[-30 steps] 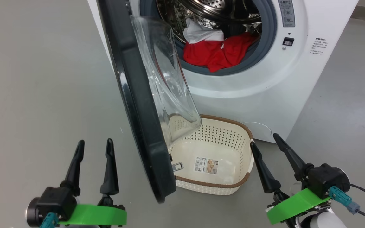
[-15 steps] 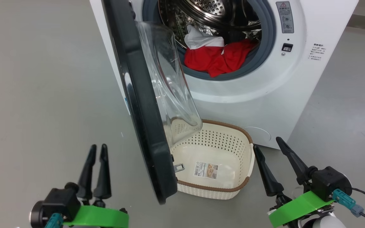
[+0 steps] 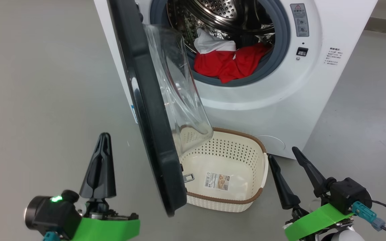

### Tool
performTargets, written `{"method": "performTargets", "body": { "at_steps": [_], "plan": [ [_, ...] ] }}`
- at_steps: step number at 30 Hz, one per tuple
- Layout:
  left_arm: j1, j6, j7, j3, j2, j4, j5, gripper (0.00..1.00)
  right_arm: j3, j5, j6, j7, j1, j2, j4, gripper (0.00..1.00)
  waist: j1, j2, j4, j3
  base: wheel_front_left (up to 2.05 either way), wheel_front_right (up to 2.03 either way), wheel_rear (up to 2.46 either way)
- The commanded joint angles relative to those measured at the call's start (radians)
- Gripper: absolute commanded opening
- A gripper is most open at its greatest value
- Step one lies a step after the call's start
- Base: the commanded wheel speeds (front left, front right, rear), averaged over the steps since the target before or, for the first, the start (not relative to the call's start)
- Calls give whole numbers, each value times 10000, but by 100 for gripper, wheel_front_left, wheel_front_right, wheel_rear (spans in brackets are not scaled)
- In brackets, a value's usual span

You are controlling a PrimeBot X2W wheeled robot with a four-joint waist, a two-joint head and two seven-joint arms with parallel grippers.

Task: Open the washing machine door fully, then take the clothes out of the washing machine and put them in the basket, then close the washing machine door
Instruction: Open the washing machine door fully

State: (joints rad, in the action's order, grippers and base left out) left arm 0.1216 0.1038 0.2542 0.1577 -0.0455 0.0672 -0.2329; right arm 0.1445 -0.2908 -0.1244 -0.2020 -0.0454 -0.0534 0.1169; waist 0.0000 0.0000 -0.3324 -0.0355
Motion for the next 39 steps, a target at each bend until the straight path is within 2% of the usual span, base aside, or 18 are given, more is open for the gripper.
{"method": "performTargets", "body": {
  "at_steps": [1, 6, 10, 16, 23, 32, 39],
  "plan": [
    [311, -51, 76, -263, -54, 490, 186, 0, 210, -65, -63, -8, -154, 31, -261, 100, 0, 0, 20, 15, 0, 0, 0],
    [476, -197, 76, 168, -52, 1394, 416, 0, 253, -103, -63, 12, -165, 31, -310, 100, 0, 0, 97, 4, 0, 0, 0],
    [612, -529, 34, 818, -74, 1659, 601, 0, 253, -105, -63, 43, -187, 31, -348, 100, 0, 0, 144, -53, 0, 0, 0],
    [926, -909, -308, 1649, -80, 1657, 731, 0, 265, -112, -63, 34, -254, 31, -385, 100, 0, 0, 201, -140, 0, 0, 0],
    [1057, -1092, -868, 2488, -69, 1188, 660, 0, 310, -124, -63, 1, -336, 32, -407, 100, 0, 0, 302, -228, 0, 0, 0],
    [1120, -1069, -1327, 2839, -93, 97, 487, 0, 337, -153, -63, -8, -395, 32, -452, 100, 0, 0, 405, -342, 0, 0, 0],
    [1248, -511, -1281, 2512, -147, -899, 645, 0, 338, -173, -63, 16, -401, 32, -476, 100, 0, 0, 480, -359, 0, 0, 0]
  ]
}}
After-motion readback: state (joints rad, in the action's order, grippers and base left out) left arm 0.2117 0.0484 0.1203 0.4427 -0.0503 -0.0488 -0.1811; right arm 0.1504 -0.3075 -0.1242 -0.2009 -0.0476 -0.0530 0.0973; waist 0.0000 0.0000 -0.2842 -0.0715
